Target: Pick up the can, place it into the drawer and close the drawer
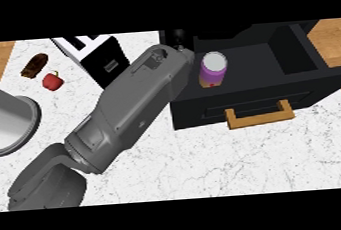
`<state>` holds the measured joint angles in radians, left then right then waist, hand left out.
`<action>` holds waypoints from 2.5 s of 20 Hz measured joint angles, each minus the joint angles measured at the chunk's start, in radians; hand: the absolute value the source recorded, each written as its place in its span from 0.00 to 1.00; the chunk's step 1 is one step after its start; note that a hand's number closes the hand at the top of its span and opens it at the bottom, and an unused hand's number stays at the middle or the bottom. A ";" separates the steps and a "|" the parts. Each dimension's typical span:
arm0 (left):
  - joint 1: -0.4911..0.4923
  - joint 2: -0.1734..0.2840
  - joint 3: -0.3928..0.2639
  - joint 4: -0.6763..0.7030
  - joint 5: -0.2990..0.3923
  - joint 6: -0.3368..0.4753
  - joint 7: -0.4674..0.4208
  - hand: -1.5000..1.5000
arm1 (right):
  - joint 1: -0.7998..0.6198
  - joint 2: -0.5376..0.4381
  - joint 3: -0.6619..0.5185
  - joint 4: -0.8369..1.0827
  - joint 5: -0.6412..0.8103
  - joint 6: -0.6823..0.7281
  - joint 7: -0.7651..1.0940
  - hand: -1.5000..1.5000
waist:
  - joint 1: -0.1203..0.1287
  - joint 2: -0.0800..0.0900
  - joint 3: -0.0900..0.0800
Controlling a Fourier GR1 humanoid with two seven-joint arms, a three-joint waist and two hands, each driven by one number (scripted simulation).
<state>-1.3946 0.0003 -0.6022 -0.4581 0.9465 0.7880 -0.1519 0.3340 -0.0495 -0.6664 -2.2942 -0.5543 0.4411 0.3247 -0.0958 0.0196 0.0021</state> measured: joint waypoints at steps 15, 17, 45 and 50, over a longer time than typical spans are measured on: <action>-0.016 0.000 0.010 -0.011 0.074 -0.021 -0.127 0.00 | -0.131 -0.075 0.054 -0.082 0.305 0.073 -0.185 0.00 | 0.033 0.000 -0.001; -0.022 0.000 0.011 -0.015 0.084 -0.011 -0.137 0.00 | -0.153 -0.067 0.092 -0.108 0.391 0.070 -0.198 0.00 | 0.039 0.000 -0.001; 0.015 0.093 0.012 -0.143 0.026 0.030 0.001 0.00 | -0.722 -0.111 0.692 0.635 1.531 -0.295 -0.389 0.00 | 0.133 -0.019 -0.002; 0.064 0.158 0.016 -0.198 0.001 0.018 0.031 0.00 | -0.814 -0.098 0.721 0.849 1.643 -0.402 -0.398 0.00 | 0.133 -0.018 -0.002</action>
<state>-1.3303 0.1585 -0.5861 -0.6565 0.9479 0.8059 -0.1206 -0.4801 -0.1474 0.0543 -1.4451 1.0891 0.0389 -0.0730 0.0372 0.0014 -0.0001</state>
